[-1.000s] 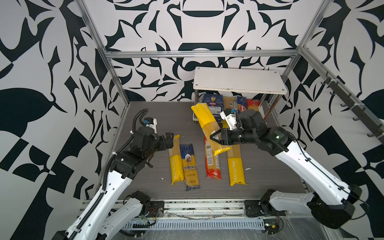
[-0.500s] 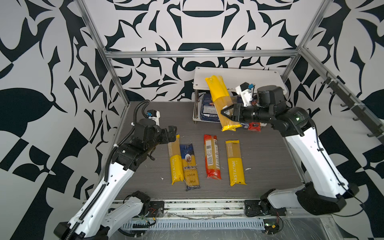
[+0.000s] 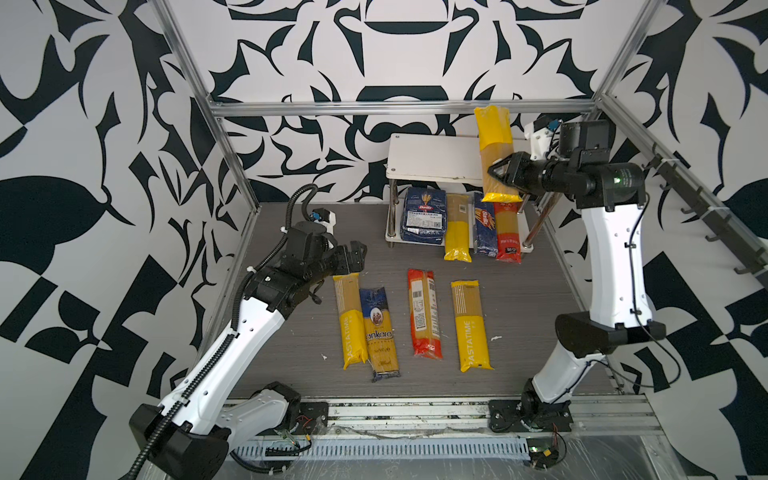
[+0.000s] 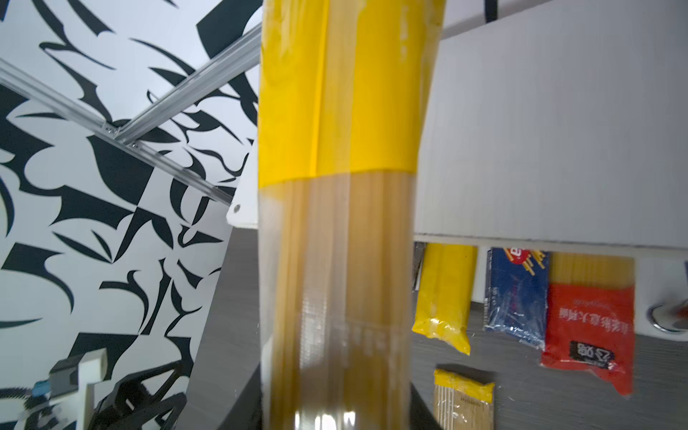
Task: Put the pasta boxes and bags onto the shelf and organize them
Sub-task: 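Carry the yellow-capped bag up toward the shelf with the right gripper, then lower the bag upright onto the shelf's top tier and open the right gripper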
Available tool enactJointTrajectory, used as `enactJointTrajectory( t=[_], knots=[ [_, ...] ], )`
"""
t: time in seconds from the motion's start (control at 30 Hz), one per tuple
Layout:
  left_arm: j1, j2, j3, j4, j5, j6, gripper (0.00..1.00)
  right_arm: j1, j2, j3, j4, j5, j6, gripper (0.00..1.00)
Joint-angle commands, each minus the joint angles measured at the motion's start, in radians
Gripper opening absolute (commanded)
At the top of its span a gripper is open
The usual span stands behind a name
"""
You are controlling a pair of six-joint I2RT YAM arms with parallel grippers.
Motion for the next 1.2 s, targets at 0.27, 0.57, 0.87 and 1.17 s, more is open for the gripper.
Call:
enactJointTrajectory(
  t=[0.27,0.57,0.87,1.17],
  knots=[
    [0.003,0.100,0.051,0.063,0.049,0.015,0.99,-0.300,0.141,0.220,0.097,-0.116,-0.042,0.19],
    [0.002,0.146,0.059,0.088,0.070,0.027,0.99,-0.366,0.180,0.206,0.103,-0.147,-0.041,0.19],
    [0.003,0.146,0.054,0.079,0.068,0.058,0.99,-0.369,0.218,0.211,0.101,-0.153,-0.042,0.48],
    [0.003,0.145,0.050,0.061,0.072,0.063,0.99,-0.369,0.165,0.178,0.108,-0.095,-0.060,0.95]
  ],
)
